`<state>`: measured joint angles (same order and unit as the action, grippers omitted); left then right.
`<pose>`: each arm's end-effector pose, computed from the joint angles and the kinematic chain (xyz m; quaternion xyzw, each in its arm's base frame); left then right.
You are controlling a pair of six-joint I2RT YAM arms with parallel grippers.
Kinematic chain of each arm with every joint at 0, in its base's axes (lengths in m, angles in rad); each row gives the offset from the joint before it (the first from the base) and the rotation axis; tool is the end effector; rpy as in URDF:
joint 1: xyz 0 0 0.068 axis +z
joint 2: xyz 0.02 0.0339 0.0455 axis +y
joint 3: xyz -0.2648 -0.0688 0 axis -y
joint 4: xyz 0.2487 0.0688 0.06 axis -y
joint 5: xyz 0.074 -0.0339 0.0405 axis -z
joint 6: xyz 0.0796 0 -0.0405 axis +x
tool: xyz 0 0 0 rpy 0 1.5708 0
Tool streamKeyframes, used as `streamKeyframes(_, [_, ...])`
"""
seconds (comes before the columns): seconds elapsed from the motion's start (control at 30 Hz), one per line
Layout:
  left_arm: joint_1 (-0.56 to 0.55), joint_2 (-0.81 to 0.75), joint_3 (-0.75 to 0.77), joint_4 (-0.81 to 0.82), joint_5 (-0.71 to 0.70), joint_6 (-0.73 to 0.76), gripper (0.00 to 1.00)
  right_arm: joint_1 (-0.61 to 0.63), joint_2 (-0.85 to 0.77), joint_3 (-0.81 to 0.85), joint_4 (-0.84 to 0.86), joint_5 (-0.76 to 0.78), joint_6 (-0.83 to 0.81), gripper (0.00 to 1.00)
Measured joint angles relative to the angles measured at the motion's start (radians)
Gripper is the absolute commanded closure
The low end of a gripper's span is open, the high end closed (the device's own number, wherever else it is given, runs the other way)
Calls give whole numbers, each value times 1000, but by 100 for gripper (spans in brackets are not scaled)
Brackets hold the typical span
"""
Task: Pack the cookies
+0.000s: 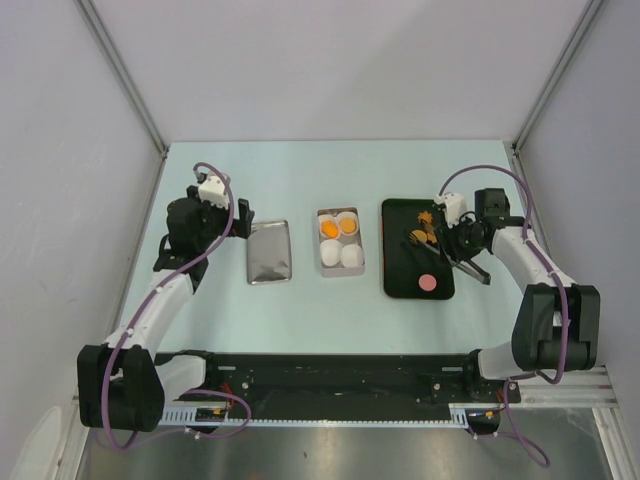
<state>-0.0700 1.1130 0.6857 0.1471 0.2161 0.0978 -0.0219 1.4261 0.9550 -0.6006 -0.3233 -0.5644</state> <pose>0.2981 -0.0380 0.2606 0.1312 0.7860 -0.0778 0.5991 0.3027 0.0187 0.1849 -0.2945 0.9108 0.0789 0.2784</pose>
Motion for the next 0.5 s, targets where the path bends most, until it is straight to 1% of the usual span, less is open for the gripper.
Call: streamKeyframes(0.5, [0, 0, 0, 0, 0, 0, 0, 0, 10, 26, -86, -34, -22, 48])
